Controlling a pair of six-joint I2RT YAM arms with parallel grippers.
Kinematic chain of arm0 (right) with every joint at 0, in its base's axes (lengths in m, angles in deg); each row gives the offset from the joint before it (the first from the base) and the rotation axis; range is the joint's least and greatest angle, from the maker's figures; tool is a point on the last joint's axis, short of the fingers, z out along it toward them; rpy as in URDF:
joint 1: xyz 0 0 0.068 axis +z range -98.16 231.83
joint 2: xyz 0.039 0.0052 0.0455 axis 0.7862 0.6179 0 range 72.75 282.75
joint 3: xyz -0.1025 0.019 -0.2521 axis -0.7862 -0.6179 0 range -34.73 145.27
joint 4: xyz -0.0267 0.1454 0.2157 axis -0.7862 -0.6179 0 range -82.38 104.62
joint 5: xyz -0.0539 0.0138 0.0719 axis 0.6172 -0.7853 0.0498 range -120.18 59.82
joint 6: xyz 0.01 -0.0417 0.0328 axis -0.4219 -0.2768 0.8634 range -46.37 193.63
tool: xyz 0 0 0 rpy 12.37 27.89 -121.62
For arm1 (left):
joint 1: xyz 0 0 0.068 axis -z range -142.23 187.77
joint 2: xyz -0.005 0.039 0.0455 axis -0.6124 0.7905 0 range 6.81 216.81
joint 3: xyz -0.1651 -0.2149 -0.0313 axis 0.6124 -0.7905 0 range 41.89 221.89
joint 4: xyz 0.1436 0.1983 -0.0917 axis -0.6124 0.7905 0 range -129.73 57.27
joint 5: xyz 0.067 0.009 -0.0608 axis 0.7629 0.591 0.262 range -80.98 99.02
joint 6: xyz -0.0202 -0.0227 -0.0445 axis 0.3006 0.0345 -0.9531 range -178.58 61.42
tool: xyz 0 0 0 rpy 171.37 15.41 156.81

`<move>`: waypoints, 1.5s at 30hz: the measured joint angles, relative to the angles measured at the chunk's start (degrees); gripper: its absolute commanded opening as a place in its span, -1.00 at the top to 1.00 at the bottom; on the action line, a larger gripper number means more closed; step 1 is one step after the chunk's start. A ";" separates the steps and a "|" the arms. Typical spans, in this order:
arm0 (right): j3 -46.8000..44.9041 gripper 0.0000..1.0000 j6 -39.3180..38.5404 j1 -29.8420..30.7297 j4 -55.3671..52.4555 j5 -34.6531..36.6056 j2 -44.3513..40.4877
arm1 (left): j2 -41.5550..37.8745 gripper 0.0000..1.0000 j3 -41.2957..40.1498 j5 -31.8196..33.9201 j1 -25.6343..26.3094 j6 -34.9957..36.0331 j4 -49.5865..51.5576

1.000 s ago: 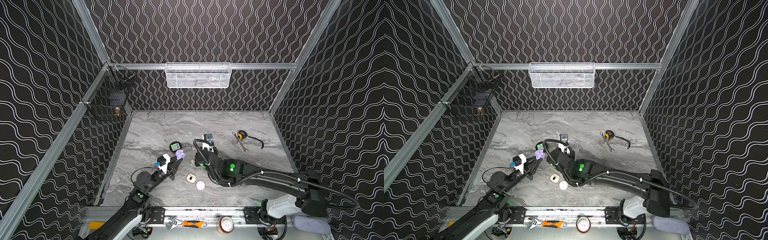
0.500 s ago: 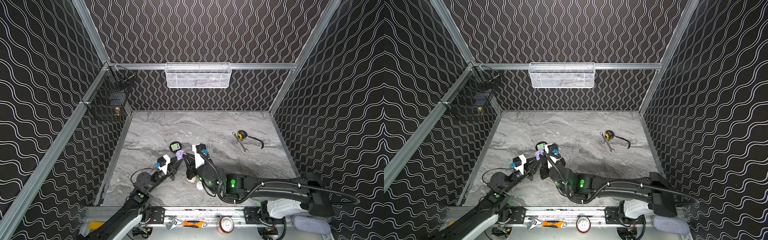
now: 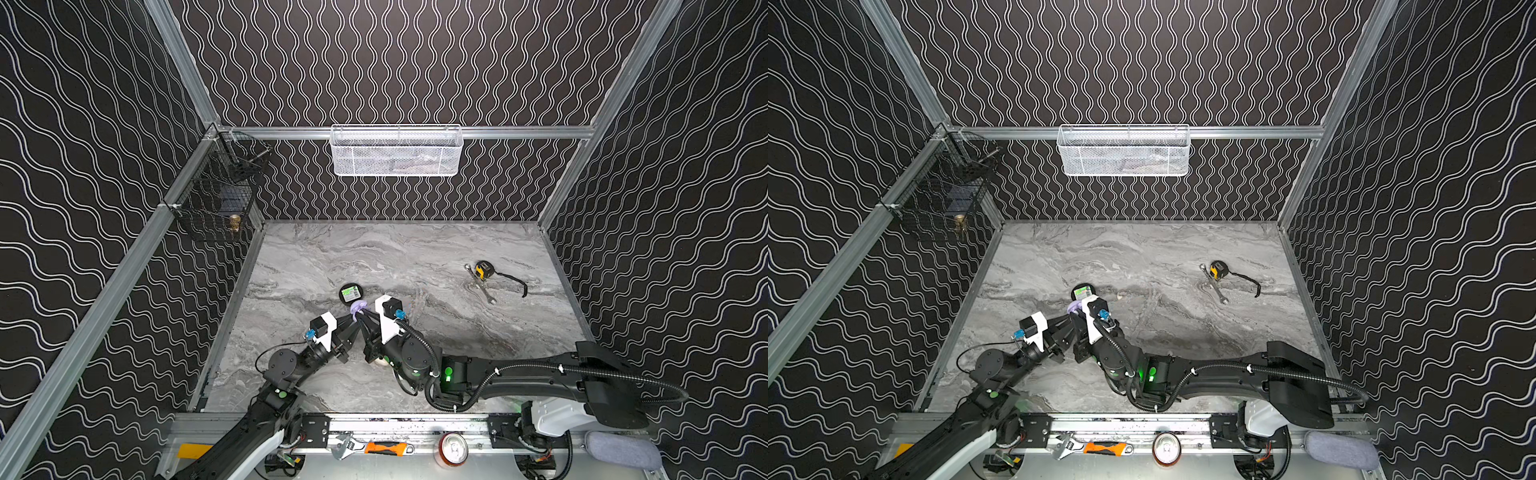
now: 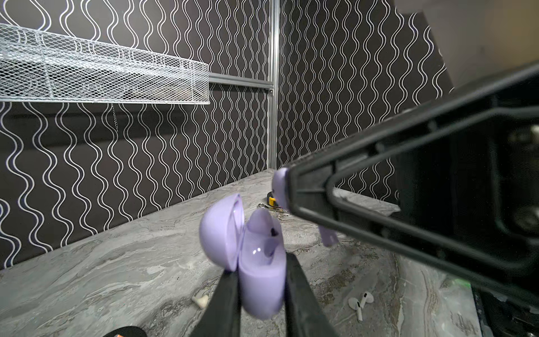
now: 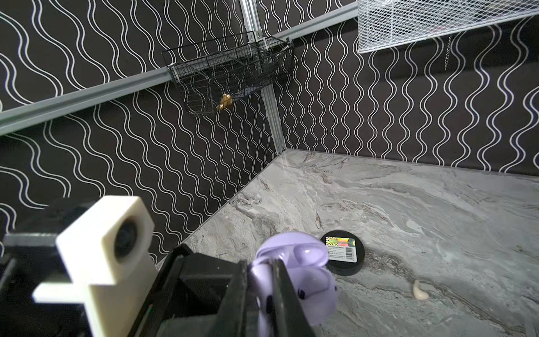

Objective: Insert wireless bluetooth earbuds into charging case
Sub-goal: Insert the wireless bluetooth earbud into the charging case.

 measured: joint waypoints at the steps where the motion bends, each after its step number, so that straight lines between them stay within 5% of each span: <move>1: -0.22 0.76 -0.39 0.00 0.66 0.00 0.20 | 0.07 1.00 -0.11 -0.02 0.00 0.00 -0.28; 45: -2.56 0.77 -9.16 -0.15 14.16 0.79 4.33 | -1.07 1.00 -0.92 -3.74 -0.02 -0.15 -3.23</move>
